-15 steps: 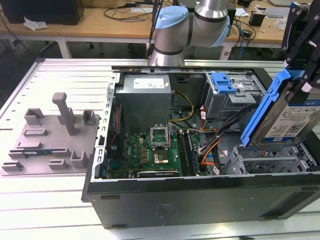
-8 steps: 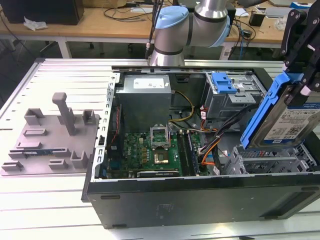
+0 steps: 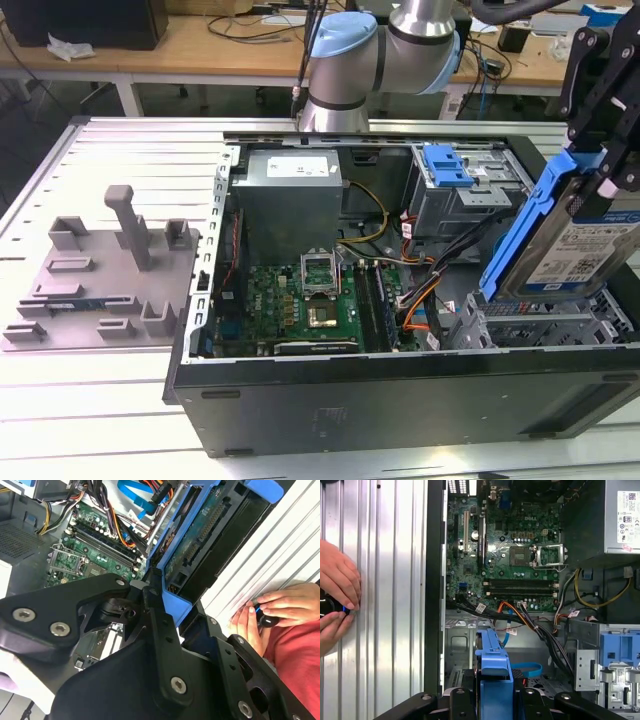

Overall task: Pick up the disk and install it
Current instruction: 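Insert the disk into the insertion slot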

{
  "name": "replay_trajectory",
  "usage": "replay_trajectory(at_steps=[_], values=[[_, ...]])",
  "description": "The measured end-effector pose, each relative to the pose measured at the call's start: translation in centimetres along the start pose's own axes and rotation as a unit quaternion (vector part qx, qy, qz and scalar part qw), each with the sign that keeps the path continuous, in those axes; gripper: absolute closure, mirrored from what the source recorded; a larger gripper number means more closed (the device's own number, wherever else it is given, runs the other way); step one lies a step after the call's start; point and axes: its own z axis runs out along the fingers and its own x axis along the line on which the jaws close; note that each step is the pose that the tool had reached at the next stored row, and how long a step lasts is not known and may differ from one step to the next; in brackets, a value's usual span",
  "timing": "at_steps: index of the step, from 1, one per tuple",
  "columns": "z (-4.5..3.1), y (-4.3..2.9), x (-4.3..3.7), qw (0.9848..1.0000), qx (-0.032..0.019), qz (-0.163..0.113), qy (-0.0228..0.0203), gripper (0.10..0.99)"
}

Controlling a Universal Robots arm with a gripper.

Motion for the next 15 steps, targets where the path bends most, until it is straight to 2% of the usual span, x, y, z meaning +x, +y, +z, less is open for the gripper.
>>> replay_trajectory(at_steps=[15], values=[[0.83,-0.11,0.04,1.0000,0.0000,-0.001,0.0000,0.722]])
